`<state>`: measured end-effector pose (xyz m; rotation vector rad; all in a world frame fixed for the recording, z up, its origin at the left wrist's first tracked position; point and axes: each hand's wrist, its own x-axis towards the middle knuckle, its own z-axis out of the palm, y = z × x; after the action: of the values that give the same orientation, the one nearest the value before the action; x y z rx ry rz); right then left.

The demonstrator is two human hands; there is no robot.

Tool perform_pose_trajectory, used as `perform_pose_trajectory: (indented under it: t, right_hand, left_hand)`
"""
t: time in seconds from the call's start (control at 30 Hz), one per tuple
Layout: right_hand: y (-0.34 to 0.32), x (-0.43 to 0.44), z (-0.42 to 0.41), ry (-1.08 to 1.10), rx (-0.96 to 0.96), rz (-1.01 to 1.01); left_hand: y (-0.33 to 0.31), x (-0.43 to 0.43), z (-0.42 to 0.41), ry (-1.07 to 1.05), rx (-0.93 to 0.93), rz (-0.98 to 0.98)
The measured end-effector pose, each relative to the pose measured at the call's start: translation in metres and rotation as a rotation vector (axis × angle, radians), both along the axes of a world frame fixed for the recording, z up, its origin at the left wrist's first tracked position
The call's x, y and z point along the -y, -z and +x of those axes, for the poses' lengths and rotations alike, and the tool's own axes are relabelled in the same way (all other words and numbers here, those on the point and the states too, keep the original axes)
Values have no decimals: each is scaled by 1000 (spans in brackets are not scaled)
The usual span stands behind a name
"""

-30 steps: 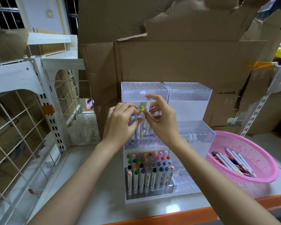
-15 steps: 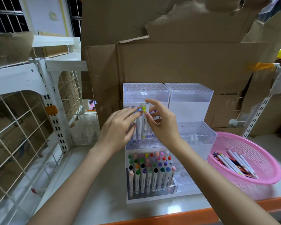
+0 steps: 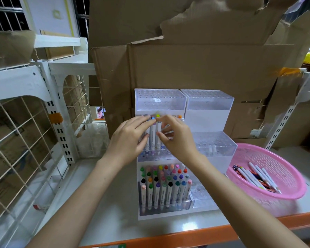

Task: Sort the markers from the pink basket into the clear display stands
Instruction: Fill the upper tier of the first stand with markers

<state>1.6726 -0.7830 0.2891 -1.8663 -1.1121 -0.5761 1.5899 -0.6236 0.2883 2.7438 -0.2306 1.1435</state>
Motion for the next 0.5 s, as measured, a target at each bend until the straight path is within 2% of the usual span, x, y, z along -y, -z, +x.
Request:
perform_pose_trajectory:
  t: [0.13,0.33,0.5]
  right_hand:
    - [4,1,1,13,-19,-11]
    - [-3,0,3,85,67,1]
    - [-10,1,5,263,345,-108]
  left_hand:
    - [-1,2,-1,-13,-2,15]
    - [-2,3,-3,-29,-31,20]
    - [-4,5,-6,-54,-68,54]
